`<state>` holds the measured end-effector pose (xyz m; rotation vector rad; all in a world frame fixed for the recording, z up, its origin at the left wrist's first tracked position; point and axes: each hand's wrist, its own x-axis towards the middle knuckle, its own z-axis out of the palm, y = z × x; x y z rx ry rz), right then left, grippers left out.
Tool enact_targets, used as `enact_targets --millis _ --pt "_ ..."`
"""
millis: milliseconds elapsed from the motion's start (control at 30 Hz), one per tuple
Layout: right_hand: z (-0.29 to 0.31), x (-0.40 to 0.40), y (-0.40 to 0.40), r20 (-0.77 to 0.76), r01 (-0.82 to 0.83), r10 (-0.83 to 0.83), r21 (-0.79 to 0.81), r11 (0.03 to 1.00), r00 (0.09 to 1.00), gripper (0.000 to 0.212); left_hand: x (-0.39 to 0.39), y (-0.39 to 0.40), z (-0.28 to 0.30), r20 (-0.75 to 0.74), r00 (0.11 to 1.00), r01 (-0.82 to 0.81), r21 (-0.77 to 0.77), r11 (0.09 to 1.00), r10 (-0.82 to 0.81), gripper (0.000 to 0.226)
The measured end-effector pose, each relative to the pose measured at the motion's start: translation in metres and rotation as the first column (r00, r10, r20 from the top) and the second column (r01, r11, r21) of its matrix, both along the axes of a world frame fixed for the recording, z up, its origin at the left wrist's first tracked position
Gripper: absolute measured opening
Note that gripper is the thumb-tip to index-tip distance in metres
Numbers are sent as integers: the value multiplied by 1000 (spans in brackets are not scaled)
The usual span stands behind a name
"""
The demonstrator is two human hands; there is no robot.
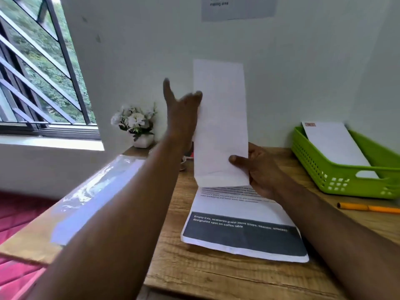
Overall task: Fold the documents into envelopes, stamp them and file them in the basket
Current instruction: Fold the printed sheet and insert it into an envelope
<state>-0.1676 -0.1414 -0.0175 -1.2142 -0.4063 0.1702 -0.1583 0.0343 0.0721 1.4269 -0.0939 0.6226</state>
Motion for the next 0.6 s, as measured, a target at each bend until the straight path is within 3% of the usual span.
enact_targets --millis 67,133,200,333,433,600 --pt "-2 6 -5 2 46 -46 -10 999 999 49 3 -4 -42 -146 945 262 -205 943 -294 78" --pt "-6 10 -7 20 8 -7 -59 998 1000 53 7 -4 -77 -192 868 383 -327 864 -458 55" --pt "-11 12 -7 35 -58 63 -122 991 997 62 12 -1 -96 -196 875 345 -388 855 -442 37" --pt "-17 16 -6 -88 -75 62 -157 985 994 82 25 5 -106 -91 931 270 -479 835 -353 33" --pt "-18 19 -3 -116 17 -28 -96 995 993 68 30 5 -109 -55 938 263 -526 809 -341 35" --pt "-19 24 -5 -181 201 -218 -107 974 959 43 27 -5 -108 -83 885 341 -553 760 -458 62"
